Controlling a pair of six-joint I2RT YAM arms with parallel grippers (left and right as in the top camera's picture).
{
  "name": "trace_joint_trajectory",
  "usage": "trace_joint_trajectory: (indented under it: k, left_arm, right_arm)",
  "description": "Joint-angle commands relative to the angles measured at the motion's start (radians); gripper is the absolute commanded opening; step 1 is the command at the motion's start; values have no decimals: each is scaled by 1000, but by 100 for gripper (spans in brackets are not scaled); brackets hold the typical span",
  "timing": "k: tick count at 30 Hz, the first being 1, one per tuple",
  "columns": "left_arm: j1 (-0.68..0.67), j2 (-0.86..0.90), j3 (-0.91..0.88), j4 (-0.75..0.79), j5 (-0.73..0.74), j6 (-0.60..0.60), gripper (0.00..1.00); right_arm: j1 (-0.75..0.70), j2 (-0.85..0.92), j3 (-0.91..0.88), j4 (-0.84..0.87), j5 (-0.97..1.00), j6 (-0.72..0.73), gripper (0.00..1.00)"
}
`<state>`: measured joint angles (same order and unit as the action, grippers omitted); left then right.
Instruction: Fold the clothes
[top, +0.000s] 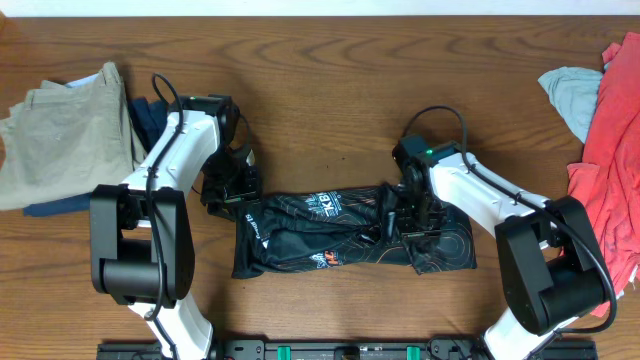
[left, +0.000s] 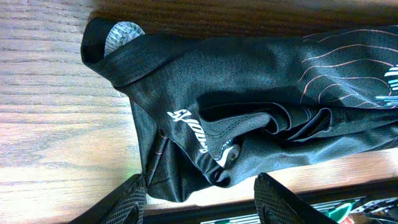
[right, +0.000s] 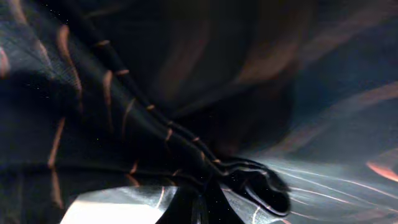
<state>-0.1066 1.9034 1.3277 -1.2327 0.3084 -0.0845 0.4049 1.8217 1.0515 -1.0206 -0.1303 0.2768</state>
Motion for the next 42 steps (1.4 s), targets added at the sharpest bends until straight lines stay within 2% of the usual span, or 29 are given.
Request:
trace_joint_trajectory:
  k: [1,5,6,7,11,13,16,19,24,26,31,42]
  left_arm:
    - [5,-16,-5,0,-6,2,58]
    - [5,-16,-5,1,-6,2,58]
    - [5,-16,-5,1,-6,2,58]
    - [5,-16,-5,1,-6,2,58]
    - [5,-16,-5,1,-6,2,58]
    - [5,-16,-5,1,-6,2,58]
    - [5,-16,-5,1,-6,2,58]
    - [5,-16,-5,0,-6,2,58]
    - [5,-16,-5,1,-6,2,59]
    - [5,-16,-5,1,-6,2,59]
    - [4,-16,-5,4,-6,1,59]
    - [4,-16,-5,4,-6,2,59]
  right_arm:
    - [2,-36,40,16,-322,-210,1]
    - [2,-38,49,48,-620,-380,1]
    - [2,-38,49,51,-654,-406,5]
    - [2,-38,49,53,-664,-417,13]
    - [2,-38,49,56,-662,-424,20]
    - [2,-38,50,57,-659,-428,27]
    - [1,-41,58,48,-629,-423,31]
    - [-3,-60,77,33,-518,-361,29]
    - [-7,-128,101,49,-143,-113,27]
    - [-7,-142,100,69,-54,-58,27]
    - [3,-124,98,139,-70,-35,45]
    - [80,-9,98,281,-23,125,43]
